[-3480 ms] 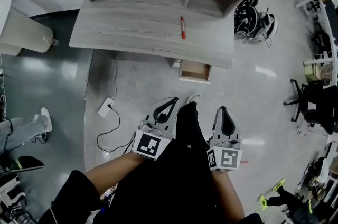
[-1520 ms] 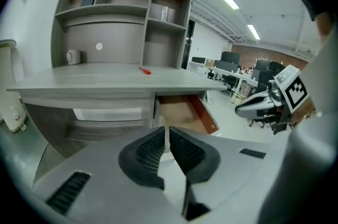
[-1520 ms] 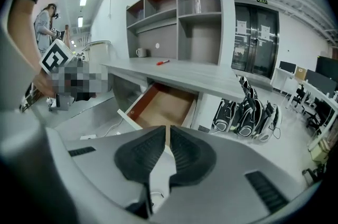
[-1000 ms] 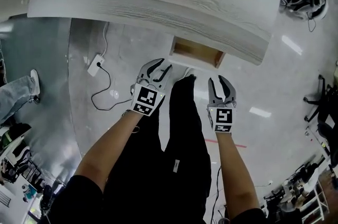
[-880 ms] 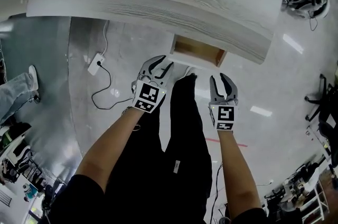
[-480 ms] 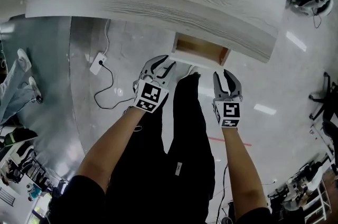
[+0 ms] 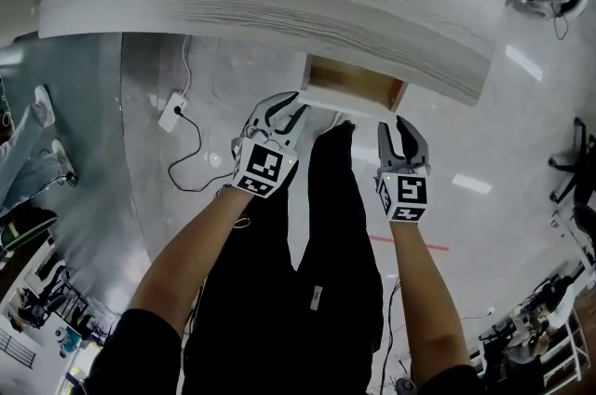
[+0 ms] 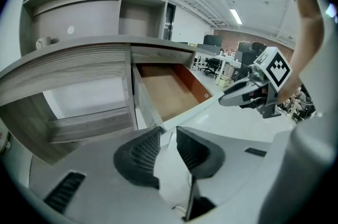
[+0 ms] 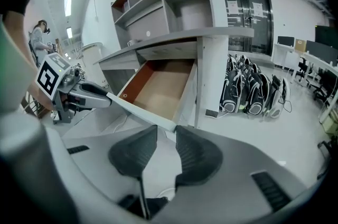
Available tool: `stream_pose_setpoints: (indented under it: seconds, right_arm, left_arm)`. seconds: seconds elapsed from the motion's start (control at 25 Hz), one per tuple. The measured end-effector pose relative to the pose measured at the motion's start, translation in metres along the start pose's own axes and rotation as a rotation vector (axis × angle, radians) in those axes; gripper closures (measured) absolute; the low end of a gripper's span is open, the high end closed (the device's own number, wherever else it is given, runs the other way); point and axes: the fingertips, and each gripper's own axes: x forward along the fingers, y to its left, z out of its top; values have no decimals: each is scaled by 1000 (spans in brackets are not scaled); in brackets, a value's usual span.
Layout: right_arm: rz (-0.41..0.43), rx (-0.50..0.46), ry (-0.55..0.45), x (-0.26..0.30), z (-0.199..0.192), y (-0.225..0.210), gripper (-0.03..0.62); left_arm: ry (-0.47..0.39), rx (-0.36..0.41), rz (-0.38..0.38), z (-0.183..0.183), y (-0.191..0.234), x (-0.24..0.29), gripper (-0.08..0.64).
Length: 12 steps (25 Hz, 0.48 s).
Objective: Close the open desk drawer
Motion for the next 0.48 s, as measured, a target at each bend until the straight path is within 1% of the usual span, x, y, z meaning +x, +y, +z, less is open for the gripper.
stream_pose_setpoints:
  seconds: [0.28,0.48]
  right_arm:
    - [-25,25,-62,-12,16,-1,474]
    - [-59,34,-133,-21,39,-2,477]
  left_arm:
    - [-77,-56,16,24,1,-11,457]
    - [-133,-113,29,47,7,-22,457]
